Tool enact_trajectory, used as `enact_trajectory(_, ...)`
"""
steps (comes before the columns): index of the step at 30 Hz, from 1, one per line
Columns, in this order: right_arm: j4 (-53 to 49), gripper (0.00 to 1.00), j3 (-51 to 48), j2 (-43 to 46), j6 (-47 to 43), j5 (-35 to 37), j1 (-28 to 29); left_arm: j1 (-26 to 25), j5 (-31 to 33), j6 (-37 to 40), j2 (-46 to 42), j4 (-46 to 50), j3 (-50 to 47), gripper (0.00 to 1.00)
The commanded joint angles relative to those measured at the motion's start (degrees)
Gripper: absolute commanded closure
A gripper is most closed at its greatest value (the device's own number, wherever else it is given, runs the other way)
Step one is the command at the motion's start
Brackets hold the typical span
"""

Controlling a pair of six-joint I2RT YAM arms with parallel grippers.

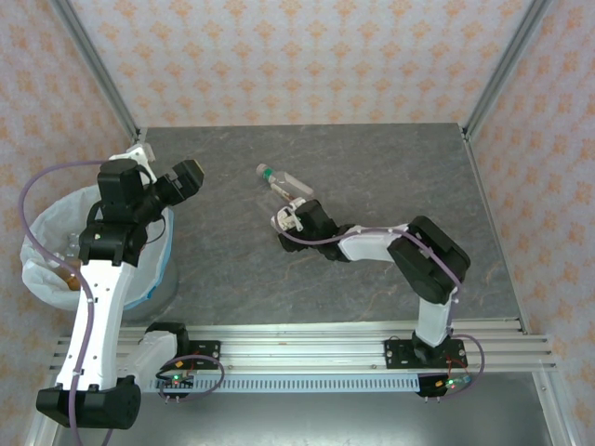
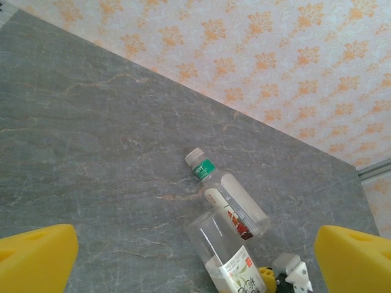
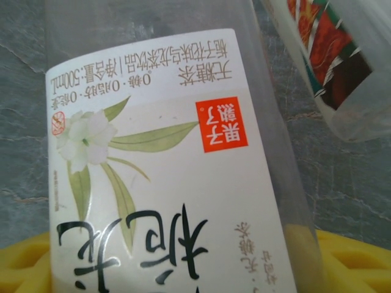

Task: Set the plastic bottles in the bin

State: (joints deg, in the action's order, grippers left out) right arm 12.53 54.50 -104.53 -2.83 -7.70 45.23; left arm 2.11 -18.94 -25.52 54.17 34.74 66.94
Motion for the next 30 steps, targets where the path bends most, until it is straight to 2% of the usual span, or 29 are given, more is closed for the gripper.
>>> enact_trajectory(1, 7.10, 0.53, -3.14, 4.72, 0.95, 0.24, 0.07, -1.76, -1.59, -0.08, 0.45, -3.29, 0.00, 0.00)
enact_trajectory(10, 14.93, 0.69, -10.99, 13.82, 2.58, 1.73, 0.08, -8.84, 0.48, -1.03, 5.22, -5.12, 2.37, 0.00)
enact_trajectory(13, 16.20, 0.80, -12.92, 16.76, 3.24, 2.69, 0.12, -11.34, 0.85, -0.99, 7.26, -5.80, 3.49, 0.00)
enact_trajectory(17, 17.40, 1.00, -15.07, 20.87, 4.03, 3.68, 0.11, -14.17, 1.22, -2.00, 10.11, -7.11, 4.68, 0.00)
enact_trajectory(30, 21.05, 1.00, -16.51, 27.97, 11.09, 3.08, 0.12, -23.72, 0.49, -11.11, 17.64, -20.54, 2.21, 0.00)
